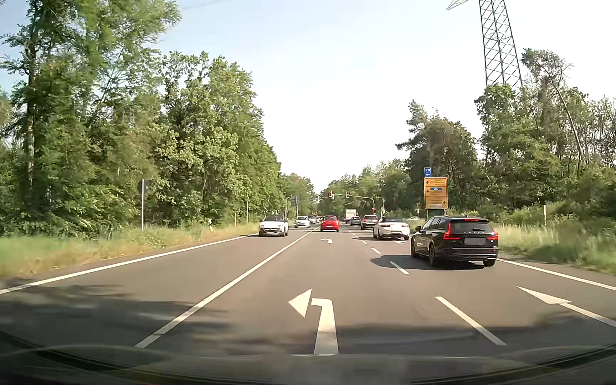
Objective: Follow the waypoints while adhering to traffic rules and regulations
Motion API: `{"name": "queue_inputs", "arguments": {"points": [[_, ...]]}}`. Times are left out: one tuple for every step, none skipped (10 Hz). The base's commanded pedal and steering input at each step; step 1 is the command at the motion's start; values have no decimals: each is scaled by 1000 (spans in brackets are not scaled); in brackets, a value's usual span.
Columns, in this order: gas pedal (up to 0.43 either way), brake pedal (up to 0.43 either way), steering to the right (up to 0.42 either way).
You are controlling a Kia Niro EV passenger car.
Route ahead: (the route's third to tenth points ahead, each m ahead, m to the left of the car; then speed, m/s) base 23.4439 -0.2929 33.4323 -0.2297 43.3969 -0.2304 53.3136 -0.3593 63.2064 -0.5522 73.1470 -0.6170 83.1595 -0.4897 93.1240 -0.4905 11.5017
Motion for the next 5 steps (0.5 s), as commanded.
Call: {"name": "queue_inputs", "arguments": {"points": [[0,201,-2],[0,201,-2],[0,201,-2],[0,201,-2],[0,201,-2]]}}
